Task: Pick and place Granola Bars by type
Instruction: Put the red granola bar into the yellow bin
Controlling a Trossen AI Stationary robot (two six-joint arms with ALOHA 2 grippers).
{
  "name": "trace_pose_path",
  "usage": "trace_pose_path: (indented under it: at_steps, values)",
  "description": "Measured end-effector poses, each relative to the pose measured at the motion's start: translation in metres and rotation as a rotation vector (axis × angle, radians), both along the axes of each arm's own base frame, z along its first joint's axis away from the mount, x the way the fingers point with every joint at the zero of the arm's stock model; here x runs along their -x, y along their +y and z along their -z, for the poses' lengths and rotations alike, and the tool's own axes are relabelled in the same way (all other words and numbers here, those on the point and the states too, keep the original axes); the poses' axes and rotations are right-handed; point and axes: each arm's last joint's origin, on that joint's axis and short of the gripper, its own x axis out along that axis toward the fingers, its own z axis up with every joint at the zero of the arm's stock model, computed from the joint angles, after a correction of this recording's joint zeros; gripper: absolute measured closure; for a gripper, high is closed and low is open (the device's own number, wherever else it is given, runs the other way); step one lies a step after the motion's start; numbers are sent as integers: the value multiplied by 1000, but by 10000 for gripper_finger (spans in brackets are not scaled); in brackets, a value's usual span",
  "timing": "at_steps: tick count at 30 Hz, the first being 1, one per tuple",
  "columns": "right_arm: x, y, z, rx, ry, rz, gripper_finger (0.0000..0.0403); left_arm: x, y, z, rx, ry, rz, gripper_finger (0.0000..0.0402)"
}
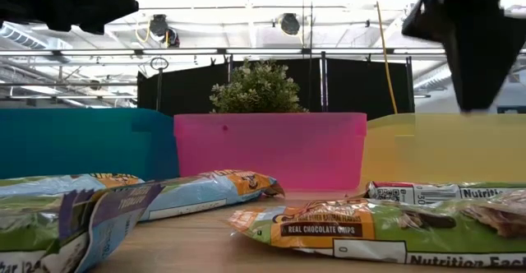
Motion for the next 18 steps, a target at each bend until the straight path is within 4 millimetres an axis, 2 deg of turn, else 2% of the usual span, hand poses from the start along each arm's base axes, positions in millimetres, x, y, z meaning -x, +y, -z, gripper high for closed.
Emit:
trace_pose_path:
  at_steps: [6,13,18]
  values:
    - [7,-7,20,20,44,47,126,0,0,0,-2,0,-1,350]
    - [13,-13,47,-5,15,51,134,0,0,0,-24,3,-1,350]
    - [19,-22,59,-2,39,138,141,0,0,0,-30,3,-1,350]
